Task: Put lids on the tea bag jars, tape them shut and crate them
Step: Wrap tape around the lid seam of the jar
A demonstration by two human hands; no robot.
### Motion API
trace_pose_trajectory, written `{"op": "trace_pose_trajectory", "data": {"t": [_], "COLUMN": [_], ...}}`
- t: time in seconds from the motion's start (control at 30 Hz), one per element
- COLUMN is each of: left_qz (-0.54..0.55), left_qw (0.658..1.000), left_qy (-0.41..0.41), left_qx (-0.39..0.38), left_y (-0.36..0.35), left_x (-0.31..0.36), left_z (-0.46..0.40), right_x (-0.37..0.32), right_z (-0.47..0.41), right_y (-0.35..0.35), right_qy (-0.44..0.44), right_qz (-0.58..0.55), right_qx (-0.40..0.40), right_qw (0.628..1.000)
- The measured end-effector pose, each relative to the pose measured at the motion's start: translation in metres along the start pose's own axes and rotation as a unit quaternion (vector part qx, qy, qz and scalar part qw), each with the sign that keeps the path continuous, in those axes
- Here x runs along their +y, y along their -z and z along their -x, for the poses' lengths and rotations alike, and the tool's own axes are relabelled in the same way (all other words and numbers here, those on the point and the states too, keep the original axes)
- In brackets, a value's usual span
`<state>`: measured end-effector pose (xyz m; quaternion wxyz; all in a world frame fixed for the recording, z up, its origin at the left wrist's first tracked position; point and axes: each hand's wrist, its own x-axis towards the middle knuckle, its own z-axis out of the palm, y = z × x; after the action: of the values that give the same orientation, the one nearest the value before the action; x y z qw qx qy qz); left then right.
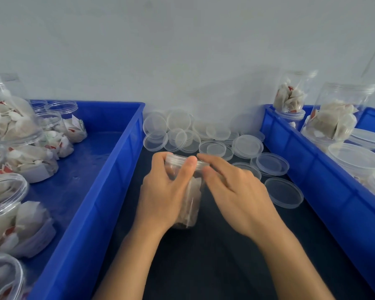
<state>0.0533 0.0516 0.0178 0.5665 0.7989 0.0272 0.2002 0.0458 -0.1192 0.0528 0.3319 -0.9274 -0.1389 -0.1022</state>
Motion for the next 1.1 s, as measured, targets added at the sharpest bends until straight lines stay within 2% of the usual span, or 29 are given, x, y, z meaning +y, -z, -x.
{"op": "trace_pose_trajectory", "data": {"t": [0.33,0.6,0.67,0.8,0.83,0.93,1.03,1.1], "left_qz": [0.100,0.116,0.087,0.002,-0.018,-0.066,-0.003,0.056], "left_qw": [0.994,0.984,0.989,1.000,0.999,0.997,1.000,0.998], "left_qy": [0.014,0.058,0.046,-0.006,-0.021,-0.029,-0.001,0.009], "left_qx": [-0.037,-0.126,-0.109,0.021,0.033,0.001,-0.019,-0.027], "left_y": [0.005,0.010,0.009,0.006,0.005,-0.003,0.001,0.006], "left_x": [-0.001,-0.004,-0.002,0.004,0.005,0.007,0.005,0.005], "left_z": [-0.003,-0.003,-0.002,0.001,0.003,0.006,0.002,0.000], "right_x": [0.018,0.015,0.015,0.013,0.011,0.006,0.008,0.011], "right_z": [-0.006,-0.006,-0.006,-0.004,-0.003,-0.002,-0.002,-0.003], "right_y": [0.006,0.002,0.002,0.003,0.001,-0.005,-0.001,0.002], "right_qy": [0.030,0.033,0.024,0.024,0.029,0.044,0.030,0.031], "right_qz": [0.040,0.058,0.060,0.094,0.108,0.126,0.053,0.043], "right_qx": [0.007,-0.024,-0.017,0.006,0.018,0.048,0.001,-0.007], "right_qw": [0.999,0.997,0.998,0.995,0.994,0.990,0.998,0.999]}}
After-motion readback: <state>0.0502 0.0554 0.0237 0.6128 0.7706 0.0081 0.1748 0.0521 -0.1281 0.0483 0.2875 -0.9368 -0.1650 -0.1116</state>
